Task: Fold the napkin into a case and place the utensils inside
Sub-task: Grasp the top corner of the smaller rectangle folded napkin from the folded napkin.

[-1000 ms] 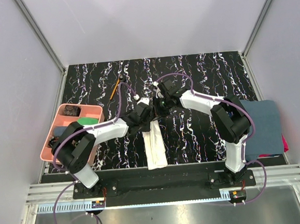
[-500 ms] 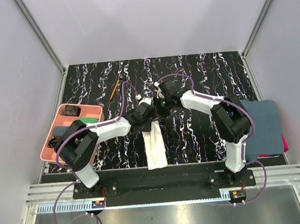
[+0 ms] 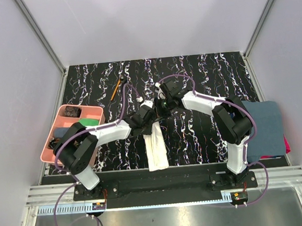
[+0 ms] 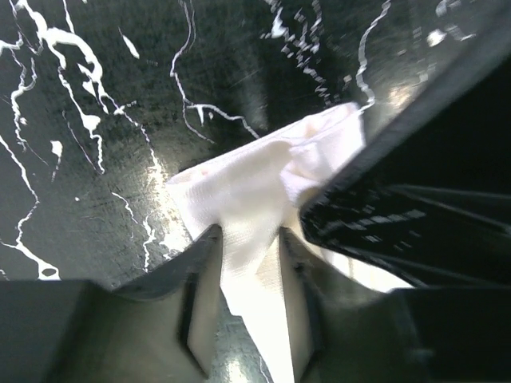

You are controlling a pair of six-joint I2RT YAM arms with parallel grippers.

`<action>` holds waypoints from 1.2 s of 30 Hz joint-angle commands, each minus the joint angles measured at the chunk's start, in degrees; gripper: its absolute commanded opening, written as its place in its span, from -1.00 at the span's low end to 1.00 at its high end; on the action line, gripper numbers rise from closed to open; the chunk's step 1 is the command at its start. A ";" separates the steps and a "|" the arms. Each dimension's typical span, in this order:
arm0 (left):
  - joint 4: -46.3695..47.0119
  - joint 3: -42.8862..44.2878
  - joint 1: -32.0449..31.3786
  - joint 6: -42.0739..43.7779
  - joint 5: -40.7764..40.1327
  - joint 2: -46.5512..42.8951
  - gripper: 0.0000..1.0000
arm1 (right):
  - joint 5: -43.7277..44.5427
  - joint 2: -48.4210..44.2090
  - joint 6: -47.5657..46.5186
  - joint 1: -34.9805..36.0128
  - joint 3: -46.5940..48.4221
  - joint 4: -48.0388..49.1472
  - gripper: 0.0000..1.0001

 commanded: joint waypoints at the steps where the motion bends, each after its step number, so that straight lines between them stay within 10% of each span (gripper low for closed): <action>1: 2.37 1.07 -0.18 0.68 -1.81 1.88 -0.35 | -1.82 -2.06 0.44 -0.02 -0.49 1.57 -1.00; 12: 2.45 0.11 0.51 -1.60 -1.12 -4.71 -1.00 | -3.75 -2.59 0.52 -0.02 -2.86 1.83 -1.00; 36: 15.37 -9.37 3.86 -8.37 6.88 -11.65 -1.00 | -9.12 -0.57 5.97 0.86 -10.60 13.44 -1.00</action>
